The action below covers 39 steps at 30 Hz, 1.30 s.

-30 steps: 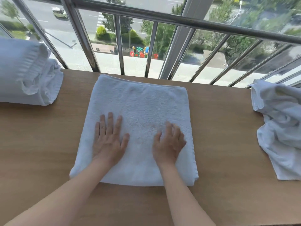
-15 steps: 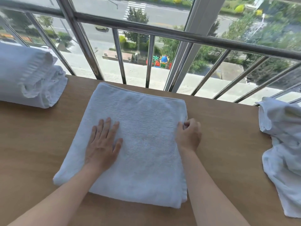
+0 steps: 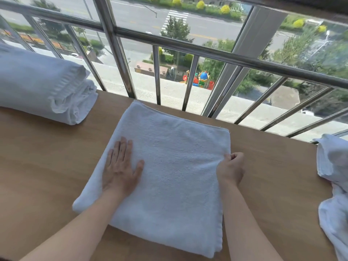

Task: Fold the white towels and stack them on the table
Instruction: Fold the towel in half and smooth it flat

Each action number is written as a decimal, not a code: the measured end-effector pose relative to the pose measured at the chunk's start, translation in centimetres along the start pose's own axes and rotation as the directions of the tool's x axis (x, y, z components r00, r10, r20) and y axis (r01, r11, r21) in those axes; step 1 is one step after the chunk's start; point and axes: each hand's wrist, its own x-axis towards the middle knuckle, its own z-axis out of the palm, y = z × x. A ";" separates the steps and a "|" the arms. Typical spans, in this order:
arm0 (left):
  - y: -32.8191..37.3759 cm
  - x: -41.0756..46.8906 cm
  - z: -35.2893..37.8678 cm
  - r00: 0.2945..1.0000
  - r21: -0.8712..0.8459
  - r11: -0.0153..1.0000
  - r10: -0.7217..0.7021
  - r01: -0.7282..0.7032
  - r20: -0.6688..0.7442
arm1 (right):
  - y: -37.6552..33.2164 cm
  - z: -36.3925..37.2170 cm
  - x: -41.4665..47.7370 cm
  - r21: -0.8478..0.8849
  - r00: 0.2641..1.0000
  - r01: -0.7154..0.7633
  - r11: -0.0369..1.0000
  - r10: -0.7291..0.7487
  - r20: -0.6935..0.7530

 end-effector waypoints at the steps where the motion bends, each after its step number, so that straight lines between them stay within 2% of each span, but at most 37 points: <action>1: 0.0 0.0 0.0 1.000 -0.001 1.000 -0.006 0.006 -0.001 | 0.0 0.1 0.0 0.008 1.000 0.005 1.000 -0.005 -0.010; 5: 0.4 0.3 -0.3 0.998 -0.032 0.998 -0.055 0.054 -0.010 | 0.2 -0.1 0.1 0.061 0.999 0.042 0.997 -0.042 0.005; 8: 0.6 0.8 -0.8 0.999 -0.011 0.999 -0.047 0.046 -0.021 | -0.4 -0.6 1.1 0.145 0.987 0.039 0.989 -0.061 0.146; 11: 0.0 0.9 -1.0 1.000 0.035 0.999 -0.010 0.009 0.005 | -0.8 -0.6 2.3 0.109 0.962 0.071 0.992 -0.097 0.256; 16: -0.4 1.0 -0.9 1.000 0.056 0.998 0.005 -0.006 0.018 | -1.2 0.1 2.5 0.055 0.982 0.066 0.996 -0.075 0.172; 19: -0.3 1.3 -1.0 0.998 0.081 0.997 0.009 -0.013 0.055 | -1.5 0.8 1.6 0.020 0.987 0.109 0.994 -0.111 0.119; 22: -0.3 1.0 -1.1 0.994 0.116 0.992 0.034 -0.046 0.102 | -1.1 0.7 -0.7 -0.148 0.979 0.195 0.970 -0.184 0.086; 24: -0.5 -0.1 -1.2 0.984 0.099 0.985 0.130 -0.143 0.123 | -0.3 0.8 -4.3 -0.315 0.932 0.361 0.878 -0.353 0.084; 26: -0.5 -1.7 -1.1 0.959 0.050 0.964 0.253 -0.261 0.130 | 1.3 1.6 -9.5 -0.375 0.813 0.582 0.722 -0.525 0.250; 28: -0.7 -3.5 -0.8 0.926 0.017 0.935 0.349 -0.355 0.144 | 3.5 2.5 -14.0 -0.364 0.689 0.724 0.586 -0.590 0.422; 30: -1.7 -4.5 -0.8 0.906 0.031 0.914 0.396 -0.405 0.150 | 5.4 2.6 -15.8 -0.391 0.638 0.769 0.505 -0.581 0.505; 32: -3.3 -4.7 -1.1 0.912 0.072 0.918 0.374 -0.390 0.170 | 6.3 1.9 -15.0 -0.453 0.680 0.733 0.507 -0.530 0.507; 36: -4.1 -4.4 -1.8 0.938 0.095 0.947 0.284 -0.307 0.196 | 6.7 -0.1 -12.9 -0.635 0.849 0.528 0.564 -0.337 0.407; 38: -3.7 -4.9 -2.1 0.922 0.088 0.935 0.317 -0.343 0.224 | 6.6 -0.3 -13.8 -0.649 0.875 0.484 0.587 -0.310 0.371; 39: -3.7 -5.4 -2.3 0.898 0.059 0.917 0.372 -0.395 0.237 | 6.7 -0.2 -15.0 -0.628 0.856 0.517 0.582 -0.343 0.387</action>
